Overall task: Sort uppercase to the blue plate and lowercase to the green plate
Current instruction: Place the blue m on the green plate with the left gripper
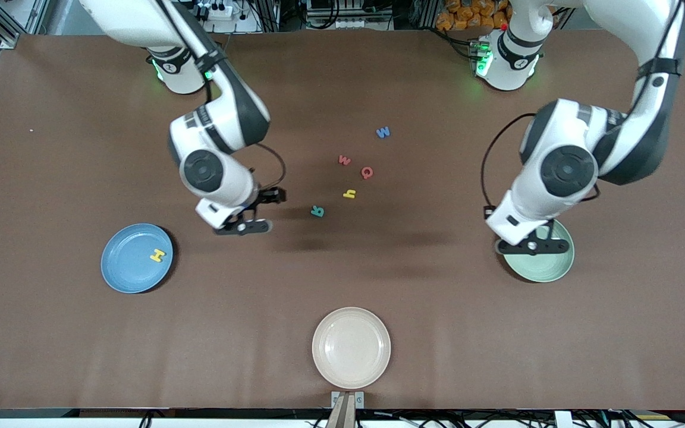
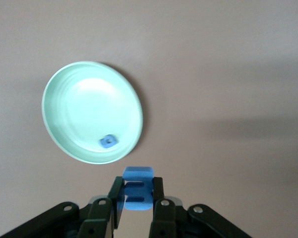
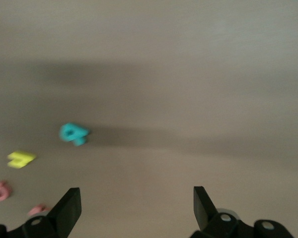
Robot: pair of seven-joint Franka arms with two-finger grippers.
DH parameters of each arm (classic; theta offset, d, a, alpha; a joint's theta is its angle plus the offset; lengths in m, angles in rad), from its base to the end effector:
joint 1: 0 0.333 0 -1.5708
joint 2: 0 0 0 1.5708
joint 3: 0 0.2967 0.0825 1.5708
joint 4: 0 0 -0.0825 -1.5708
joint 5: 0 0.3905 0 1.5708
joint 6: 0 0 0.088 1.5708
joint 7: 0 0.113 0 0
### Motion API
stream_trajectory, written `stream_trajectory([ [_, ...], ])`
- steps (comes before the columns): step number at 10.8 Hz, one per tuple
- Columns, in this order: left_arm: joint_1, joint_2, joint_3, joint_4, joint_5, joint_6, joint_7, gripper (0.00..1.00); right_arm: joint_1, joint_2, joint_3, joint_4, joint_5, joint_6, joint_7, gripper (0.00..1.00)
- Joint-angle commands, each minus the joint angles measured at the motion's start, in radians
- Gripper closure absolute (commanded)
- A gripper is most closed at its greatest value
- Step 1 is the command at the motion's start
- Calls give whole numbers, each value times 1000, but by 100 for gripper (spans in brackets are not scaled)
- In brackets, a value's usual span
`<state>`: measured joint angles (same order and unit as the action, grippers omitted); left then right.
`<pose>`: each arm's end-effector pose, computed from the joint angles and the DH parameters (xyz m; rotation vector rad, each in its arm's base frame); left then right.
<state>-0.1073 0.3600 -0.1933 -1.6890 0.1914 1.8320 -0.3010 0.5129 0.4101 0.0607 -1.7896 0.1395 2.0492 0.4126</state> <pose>0.6077 -0.1619 0.3500 -2.9630 0.0942 0.2475 0.5247 0.3465 0.2854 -3.0684 -0.1292 0.3083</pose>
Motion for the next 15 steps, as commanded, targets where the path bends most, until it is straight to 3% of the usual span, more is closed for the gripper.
stream_trajectory([
  [1,82,55,-14,-26,3,13,92,100,122,-8,13,7,0,51,76,0],
  [5,168,204,-8,-20,6,150,140,99,338,47,11,65,-8,66,115,0],
  [8,179,235,-8,-17,57,165,151,89,479,139,1,157,-18,97,117,0],
  [9,181,243,-8,-12,59,165,152,76,514,169,-7,164,-23,141,117,0],
  [10,181,243,-6,-11,59,165,152,44,550,196,-9,162,-47,188,139,0],
  [12,184,226,-6,-9,59,164,154,0,565,236,-4,154,-131,241,202,0],
  [15,196,153,-6,9,57,147,233,0,582,278,-1,154,-132,287,228,0],
])
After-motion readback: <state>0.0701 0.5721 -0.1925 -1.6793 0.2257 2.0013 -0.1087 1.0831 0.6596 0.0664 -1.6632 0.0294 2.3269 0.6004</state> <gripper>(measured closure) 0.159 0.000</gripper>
